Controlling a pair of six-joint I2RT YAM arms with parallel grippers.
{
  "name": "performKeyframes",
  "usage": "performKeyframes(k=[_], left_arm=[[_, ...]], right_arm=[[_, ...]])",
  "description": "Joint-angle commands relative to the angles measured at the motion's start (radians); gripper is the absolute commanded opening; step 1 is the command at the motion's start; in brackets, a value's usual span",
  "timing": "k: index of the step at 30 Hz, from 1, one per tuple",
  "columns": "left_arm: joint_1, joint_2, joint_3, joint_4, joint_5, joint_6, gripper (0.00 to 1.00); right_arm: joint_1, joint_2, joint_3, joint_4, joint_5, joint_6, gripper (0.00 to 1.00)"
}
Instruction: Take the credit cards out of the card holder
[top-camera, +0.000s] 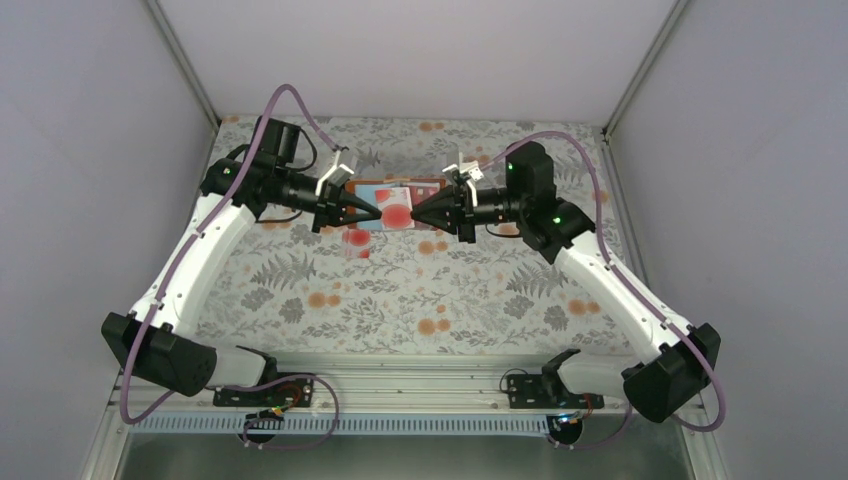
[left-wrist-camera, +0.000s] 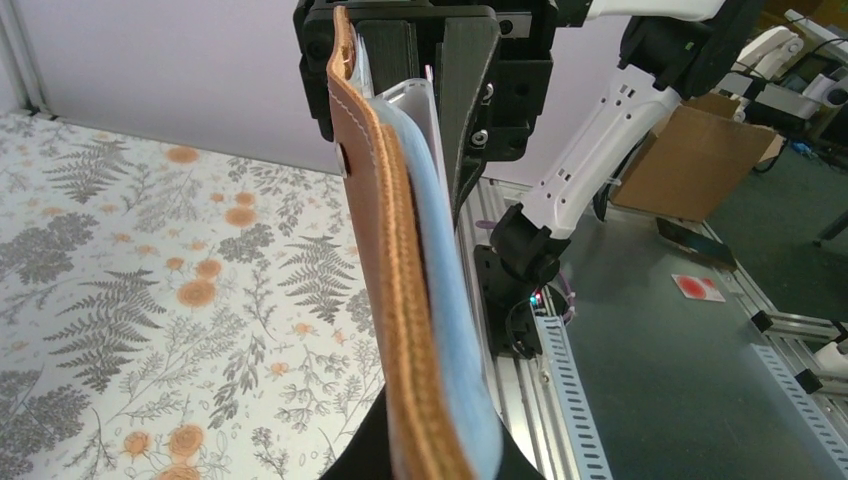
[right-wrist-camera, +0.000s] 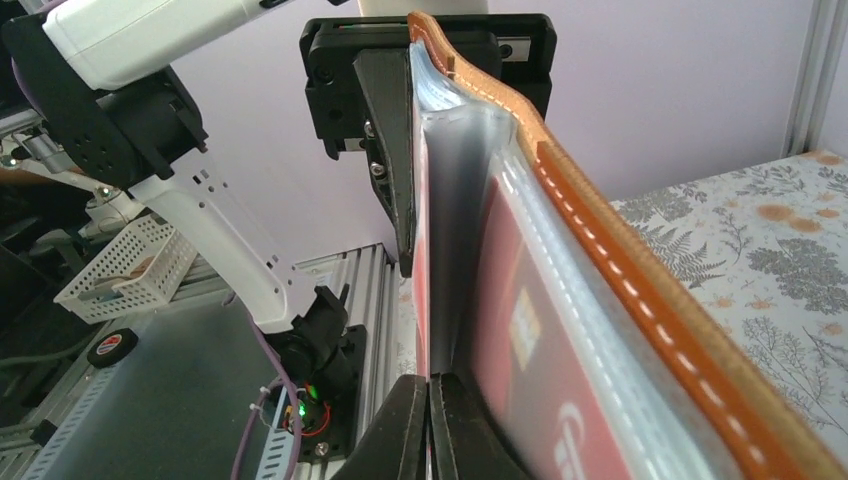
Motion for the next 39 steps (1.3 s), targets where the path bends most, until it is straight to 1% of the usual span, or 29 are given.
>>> performKeyframes(k=[1, 7, 12, 16, 20, 21, 22, 23, 24, 26, 28, 31, 36, 37, 39], left_arm=[[0.006, -0.011, 0.008, 0.006, 0.051, 0.045, 0.02], [0.005, -0.008, 0.004, 0.014, 0.047, 0.030, 0.02], [0.005, -0.006, 0.004, 0.023, 0.043, 0.019, 0.03], [0.005, -0.008, 0.002, 0.021, 0.043, 0.022, 0.03], [0.005, -0.006, -0.004, 0.025, 0.043, 0.017, 0.02], [0.005, -0.008, -0.003, 0.023, 0.044, 0.019, 0.02], [0.004, -0.009, -0.002, 0.023, 0.046, 0.021, 0.02], [0.006, -0.008, -0.001, 0.022, 0.048, 0.022, 0.02], [0.006, -0.010, -0.001, 0.022, 0.049, 0.022, 0.02], [0.005, -0.013, -0.002, 0.019, 0.049, 0.027, 0.02], [0.005, -0.015, -0.003, 0.018, 0.048, 0.027, 0.02], [0.005, -0.013, -0.003, 0.024, 0.045, 0.021, 0.02], [0.004, -0.013, -0.005, 0.026, 0.047, 0.020, 0.02], [0.005, -0.013, -0.006, 0.026, 0.047, 0.022, 0.02], [0.004, -0.014, -0.007, 0.024, 0.049, 0.024, 0.02]], right_arm=[[-0.001, -0.008, -0.021, -0.002, 0.013, -0.013, 0.04], [-0.017, -0.058, -0.039, 0.025, 0.085, 0.007, 0.04], [-0.022, -0.071, -0.029, 0.013, 0.086, 0.009, 0.04], [-0.022, -0.049, -0.023, 0.016, 0.051, 0.018, 0.05], [-0.018, -0.012, 0.017, 0.038, -0.037, 0.029, 0.31], [-0.017, -0.008, 0.024, 0.057, -0.056, 0.036, 0.35], [-0.017, -0.005, 0.032, 0.076, -0.066, 0.048, 0.36], [-0.017, -0.004, 0.041, 0.092, -0.070, 0.061, 0.33], [-0.017, 0.000, 0.049, 0.100, -0.070, 0.067, 0.26], [-0.016, 0.010, 0.062, 0.099, -0.064, 0.072, 0.21], [-0.016, 0.020, 0.067, 0.098, -0.054, 0.082, 0.22], [-0.013, 0.043, 0.076, 0.085, -0.051, 0.087, 0.26], [0.002, 0.062, 0.082, 0.095, -0.043, 0.096, 0.26], [0.004, 0.063, 0.081, 0.099, -0.043, 0.097, 0.23], [0.006, 0.062, 0.078, 0.108, -0.046, 0.099, 0.11]])
